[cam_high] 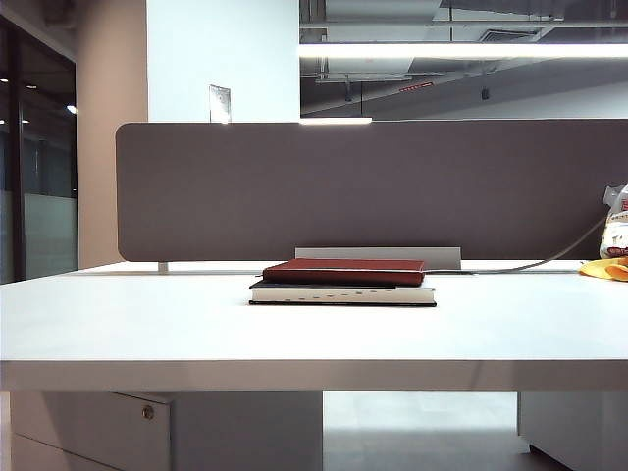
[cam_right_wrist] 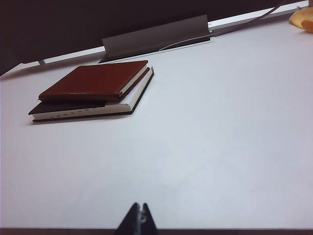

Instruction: Pick up the red book and place it on top of the black book.

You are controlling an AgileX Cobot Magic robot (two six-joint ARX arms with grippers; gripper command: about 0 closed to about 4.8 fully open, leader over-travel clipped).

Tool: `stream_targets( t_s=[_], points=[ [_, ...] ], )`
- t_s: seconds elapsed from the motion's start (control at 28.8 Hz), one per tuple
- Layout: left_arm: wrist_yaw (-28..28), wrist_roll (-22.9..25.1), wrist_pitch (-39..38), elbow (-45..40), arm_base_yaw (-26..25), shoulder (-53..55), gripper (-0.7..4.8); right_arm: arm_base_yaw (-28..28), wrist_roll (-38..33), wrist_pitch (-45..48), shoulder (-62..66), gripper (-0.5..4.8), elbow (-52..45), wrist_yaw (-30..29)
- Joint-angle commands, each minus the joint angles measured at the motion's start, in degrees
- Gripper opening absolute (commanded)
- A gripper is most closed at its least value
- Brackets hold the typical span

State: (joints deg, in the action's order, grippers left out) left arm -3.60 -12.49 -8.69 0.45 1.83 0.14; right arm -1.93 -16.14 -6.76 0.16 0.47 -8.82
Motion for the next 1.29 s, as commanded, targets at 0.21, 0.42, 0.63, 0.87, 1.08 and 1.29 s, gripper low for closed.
stream_targets(
  t_s=[0.21, 0.42, 0.63, 0.87, 1.08, 1.29],
  points=[
    [-0.28, 0.04, 0.17, -0.02, -0.02, 0.02, -0.06, 0.04, 0.11, 1.01, 0.0, -0.01, -0.07, -0.09],
    [-0.26, 0.04, 0.15, -0.02, -0.04, 0.02, -0.06, 0.04, 0.11, 1.01, 0.0, -0.01, -0.07, -0.09],
    [-0.28, 0.04, 0.17, -0.02, -0.07, 0.02, -0.06, -0.07, 0.11, 1.01, 0.0, -0.01, -0.07, -0.09],
    [-0.26, 0.04, 0.15, -0.02, -0.07, 0.02, -0.06, -0.07, 0.11, 1.01, 0.0, -0.01, -0.07, -0.09],
    [-0.26, 0.09, 0.17, -0.02, -0.07, 0.02, -0.06, -0.07, 0.11, 1.01, 0.0, -0.01, -0.07, -0.09],
    [0.13, 3.91, 0.11, -0.04, -4.52, 0.02, -0.06, -0.07, 0.11, 1.01, 0.0, -0.01, -0.07, -0.09]
  ],
)
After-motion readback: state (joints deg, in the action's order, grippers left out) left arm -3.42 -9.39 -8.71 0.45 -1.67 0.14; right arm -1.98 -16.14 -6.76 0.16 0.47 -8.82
